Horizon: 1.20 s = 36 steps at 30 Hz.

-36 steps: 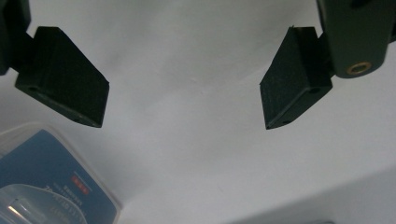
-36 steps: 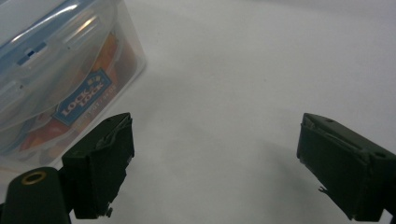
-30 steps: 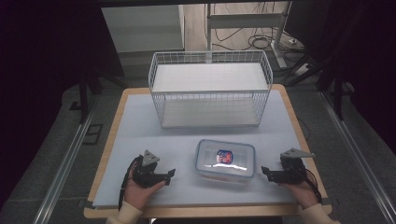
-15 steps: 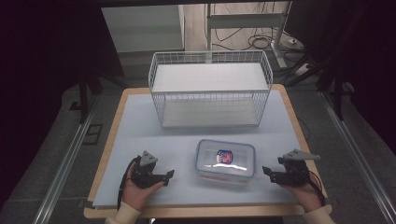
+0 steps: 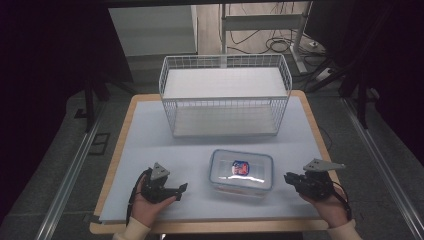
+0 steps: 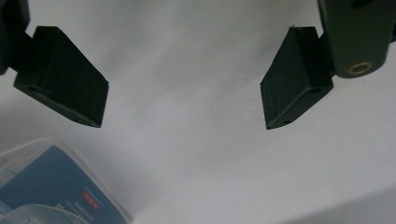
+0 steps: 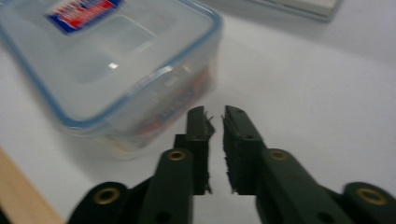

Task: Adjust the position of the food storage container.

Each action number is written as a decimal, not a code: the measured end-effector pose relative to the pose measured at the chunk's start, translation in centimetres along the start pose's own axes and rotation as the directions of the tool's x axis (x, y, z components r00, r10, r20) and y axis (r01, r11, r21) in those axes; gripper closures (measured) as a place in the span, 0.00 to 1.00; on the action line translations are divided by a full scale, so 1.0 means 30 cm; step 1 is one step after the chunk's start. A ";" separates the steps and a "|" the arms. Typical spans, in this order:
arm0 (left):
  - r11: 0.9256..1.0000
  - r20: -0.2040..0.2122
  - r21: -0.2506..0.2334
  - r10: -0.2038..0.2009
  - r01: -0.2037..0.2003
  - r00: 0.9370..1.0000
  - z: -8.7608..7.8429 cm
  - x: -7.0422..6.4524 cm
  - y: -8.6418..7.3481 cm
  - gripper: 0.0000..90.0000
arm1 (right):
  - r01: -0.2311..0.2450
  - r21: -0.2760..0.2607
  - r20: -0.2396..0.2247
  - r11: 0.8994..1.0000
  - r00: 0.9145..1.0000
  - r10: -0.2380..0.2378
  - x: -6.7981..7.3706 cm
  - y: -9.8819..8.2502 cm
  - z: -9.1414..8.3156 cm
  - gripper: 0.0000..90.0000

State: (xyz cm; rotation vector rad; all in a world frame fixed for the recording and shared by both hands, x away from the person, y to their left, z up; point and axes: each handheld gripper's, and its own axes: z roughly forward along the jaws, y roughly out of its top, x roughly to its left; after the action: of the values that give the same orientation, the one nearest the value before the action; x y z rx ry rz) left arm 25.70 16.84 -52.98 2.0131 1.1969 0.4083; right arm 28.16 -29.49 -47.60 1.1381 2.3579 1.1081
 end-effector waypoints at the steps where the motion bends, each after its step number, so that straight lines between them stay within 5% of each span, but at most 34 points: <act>1: 1.000 -0.001 -0.001 0.002 -0.002 1.000 0.000 -0.001 0.000 0.17 | 0.011 -0.002 -0.009 1.000 1.000 -0.011 0.008 0.006 -0.006 0.96; 9: 1.000 0.005 0.007 0.001 -0.001 1.000 0.009 -0.003 0.003 0.17 | 0.082 -0.043 -0.092 0.996 0.992 -0.085 0.101 0.055 -0.033 1.00; 15: 1.000 0.001 0.006 -0.002 0.002 1.000 0.008 -0.006 0.000 0.17 | 0.116 -0.057 -0.186 0.992 0.975 -0.125 0.182 0.071 -0.031 0.99; 23: 1.000 0.007 0.017 -0.001 0.001 1.000 0.012 -0.002 -0.002 0.18 | 0.175 0.014 -0.248 0.984 0.955 -0.166 0.241 0.053 0.035 1.00; 36: 1.000 0.009 0.028 0.003 -0.004 1.000 0.016 -0.006 -0.003 0.18 | 0.213 0.085 -0.246 0.973 0.951 -0.187 0.253 0.018 0.097 1.00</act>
State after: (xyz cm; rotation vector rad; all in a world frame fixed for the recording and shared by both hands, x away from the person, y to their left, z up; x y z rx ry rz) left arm 25.85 16.51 -53.37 2.0393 1.2001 0.3860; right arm 25.19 -21.98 -48.65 0.8131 2.6779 1.1064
